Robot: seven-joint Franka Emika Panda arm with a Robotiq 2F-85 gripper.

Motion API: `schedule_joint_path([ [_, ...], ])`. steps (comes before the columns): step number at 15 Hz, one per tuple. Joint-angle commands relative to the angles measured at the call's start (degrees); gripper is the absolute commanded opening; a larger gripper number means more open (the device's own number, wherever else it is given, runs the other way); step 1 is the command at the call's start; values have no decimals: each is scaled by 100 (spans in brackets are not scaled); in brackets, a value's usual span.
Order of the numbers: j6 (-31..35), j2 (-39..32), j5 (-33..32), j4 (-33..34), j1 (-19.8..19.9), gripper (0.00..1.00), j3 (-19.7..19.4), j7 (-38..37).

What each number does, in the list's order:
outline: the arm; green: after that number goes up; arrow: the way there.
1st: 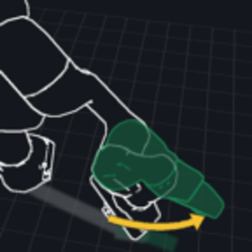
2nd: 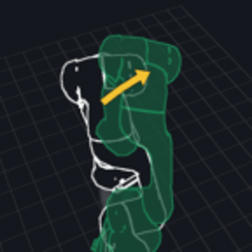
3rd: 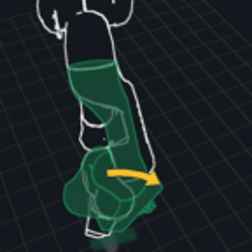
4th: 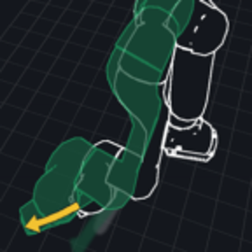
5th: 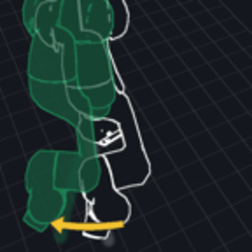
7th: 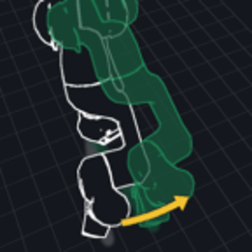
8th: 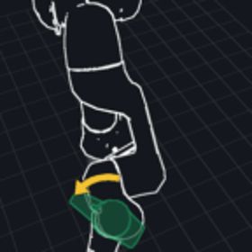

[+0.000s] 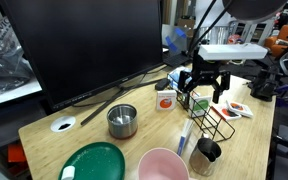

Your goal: Take the book near to the silver cup and put it in the black rack

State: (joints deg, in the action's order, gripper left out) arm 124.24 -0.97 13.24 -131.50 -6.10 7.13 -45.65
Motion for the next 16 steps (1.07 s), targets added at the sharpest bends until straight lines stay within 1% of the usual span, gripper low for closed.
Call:
schedule_joint_path([
  [1, -3, 1, 0, 7, -25, 100, -27, -24],
  [5, 6, 1, 0, 7, -25, 100, -27, -37],
  [8, 226, -107, 291, -2, -71, 100, 13, -345],
  [12, 885, -312, 517, -115, -196, 100, 31, -1398],
  [14, 1619, -389, 200, -349, -303, 100, 12, -2125],
  [15, 1119, -411, 307, -155, -242, 100, 12, -1652],
  [16, 1358, -455, 272, -239, -271, 100, 14, -1856],
])
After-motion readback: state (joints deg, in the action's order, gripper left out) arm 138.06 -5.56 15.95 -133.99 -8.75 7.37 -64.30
